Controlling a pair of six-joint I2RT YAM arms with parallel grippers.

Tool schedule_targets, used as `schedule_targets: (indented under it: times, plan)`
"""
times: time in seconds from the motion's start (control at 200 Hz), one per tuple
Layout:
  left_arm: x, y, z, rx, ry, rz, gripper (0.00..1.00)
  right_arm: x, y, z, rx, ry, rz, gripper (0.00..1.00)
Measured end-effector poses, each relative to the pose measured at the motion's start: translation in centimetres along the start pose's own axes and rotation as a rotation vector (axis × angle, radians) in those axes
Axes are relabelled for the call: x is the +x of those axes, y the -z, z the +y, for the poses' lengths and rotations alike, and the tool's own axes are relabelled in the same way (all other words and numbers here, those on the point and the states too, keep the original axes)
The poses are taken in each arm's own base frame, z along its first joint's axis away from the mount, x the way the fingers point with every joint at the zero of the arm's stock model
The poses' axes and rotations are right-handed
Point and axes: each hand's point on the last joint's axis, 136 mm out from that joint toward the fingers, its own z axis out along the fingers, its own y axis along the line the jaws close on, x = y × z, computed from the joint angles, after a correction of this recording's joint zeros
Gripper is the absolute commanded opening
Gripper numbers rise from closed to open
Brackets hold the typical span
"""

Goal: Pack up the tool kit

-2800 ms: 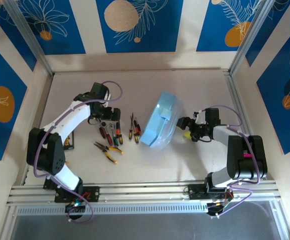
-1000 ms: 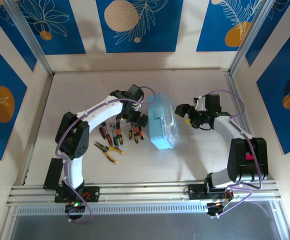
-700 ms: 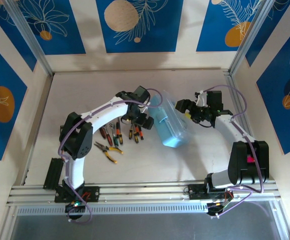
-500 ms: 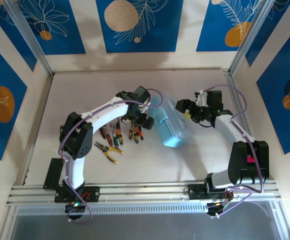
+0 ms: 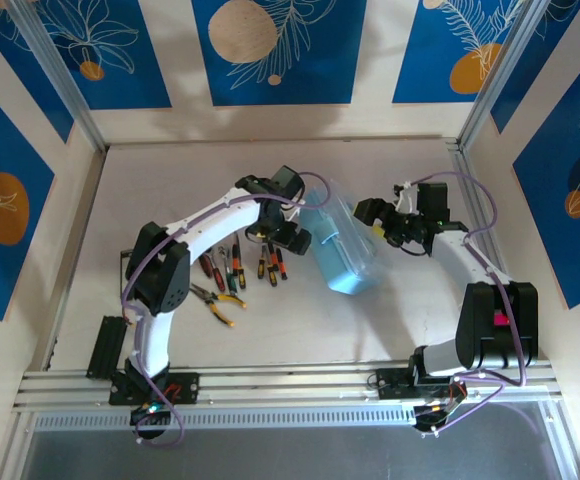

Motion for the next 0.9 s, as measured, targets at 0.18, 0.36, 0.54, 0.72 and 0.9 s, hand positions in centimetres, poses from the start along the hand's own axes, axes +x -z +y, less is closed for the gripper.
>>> schedule_targets:
  times: [0.18, 0.36, 0.54, 0.72, 0.9]
  plan:
    - [-1.1, 0.5, -0.4, 0.011, -0.004, -0.027, 1.00, -0.1, 0.3, -0.5, -0.009, -0.025, -0.007, 0.94]
    - [-1.3, 0.4, -0.5, 0.016, -0.004, -0.029, 1.00, -0.2, 0.4, -0.7, -0.017, -0.035, -0.011, 0.94]
    - [-1.6, 0.5, -0.6, 0.020, -0.004, -0.035, 1.00, -0.3, 0.4, -1.0, -0.032, -0.048, -0.016, 0.95]
    - [-2.1, 0.7, -1.0, 0.029, -0.008, -0.043, 1.00, -0.6, 0.4, -1.7, -0.058, -0.074, -0.024, 0.95]
    - [-2.4, 0.8, -1.1, 0.032, -0.009, -0.047, 1.00, -0.5, 0.6, -2.2, -0.071, -0.097, -0.032, 0.95]
